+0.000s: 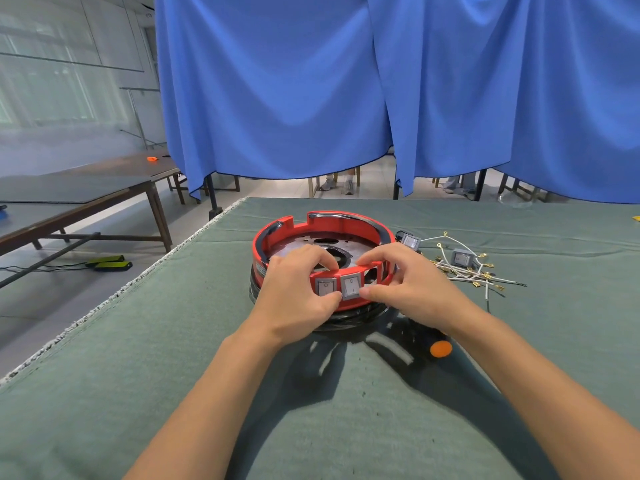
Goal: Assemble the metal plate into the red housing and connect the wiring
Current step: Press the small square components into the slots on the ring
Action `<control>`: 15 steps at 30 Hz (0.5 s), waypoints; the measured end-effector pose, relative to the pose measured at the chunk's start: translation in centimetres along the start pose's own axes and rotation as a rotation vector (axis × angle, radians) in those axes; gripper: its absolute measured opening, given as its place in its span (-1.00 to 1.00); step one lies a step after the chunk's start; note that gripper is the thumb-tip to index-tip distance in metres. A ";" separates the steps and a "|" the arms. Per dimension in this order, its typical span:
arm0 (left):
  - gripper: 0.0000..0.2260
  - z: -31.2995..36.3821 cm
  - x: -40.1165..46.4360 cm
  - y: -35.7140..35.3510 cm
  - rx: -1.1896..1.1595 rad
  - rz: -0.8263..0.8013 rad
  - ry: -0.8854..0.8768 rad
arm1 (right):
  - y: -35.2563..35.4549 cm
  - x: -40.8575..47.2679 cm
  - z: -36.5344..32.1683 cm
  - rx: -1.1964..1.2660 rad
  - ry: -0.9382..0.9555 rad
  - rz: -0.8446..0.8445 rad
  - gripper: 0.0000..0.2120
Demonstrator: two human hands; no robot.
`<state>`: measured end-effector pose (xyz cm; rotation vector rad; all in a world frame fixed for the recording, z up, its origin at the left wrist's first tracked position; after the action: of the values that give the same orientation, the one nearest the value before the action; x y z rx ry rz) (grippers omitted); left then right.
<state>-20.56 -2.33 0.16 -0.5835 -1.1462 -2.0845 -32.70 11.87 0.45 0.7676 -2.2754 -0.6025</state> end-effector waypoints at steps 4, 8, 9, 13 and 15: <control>-0.77 -0.1 -0.1 -0.2 0.048 0.023 -0.008 | -0.1 0.0 0.1 -0.039 0.001 -0.020 -0.64; -0.77 -0.2 -0.1 -0.3 0.066 0.039 -0.002 | -0.4 0.0 0.1 -0.120 0.026 0.036 -0.65; -0.78 -0.2 -0.1 -0.3 0.074 0.044 -0.002 | -0.5 -0.1 0.1 -0.136 0.031 0.048 -0.66; -0.80 -0.1 -0.1 -0.5 0.112 0.053 -0.021 | -0.7 -0.1 0.1 -0.208 0.058 0.100 -0.70; -0.82 -0.2 -0.1 -0.6 0.111 0.055 -0.028 | -0.8 -0.1 0.2 -0.191 0.051 0.108 -0.70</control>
<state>-20.93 -2.18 -0.34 -0.5861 -1.2397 -1.9579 -32.49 11.37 -0.15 0.5581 -2.1602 -0.7283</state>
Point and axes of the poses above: each hand's wrist, its own x-axis towards the middle knuckle, its own y-axis out of the back of the hand, z = x × y, the point moved 1 cm from there along x, towards the middle knuckle, and after that the axes turned 8 degrees about z, right-handed, at the moved point
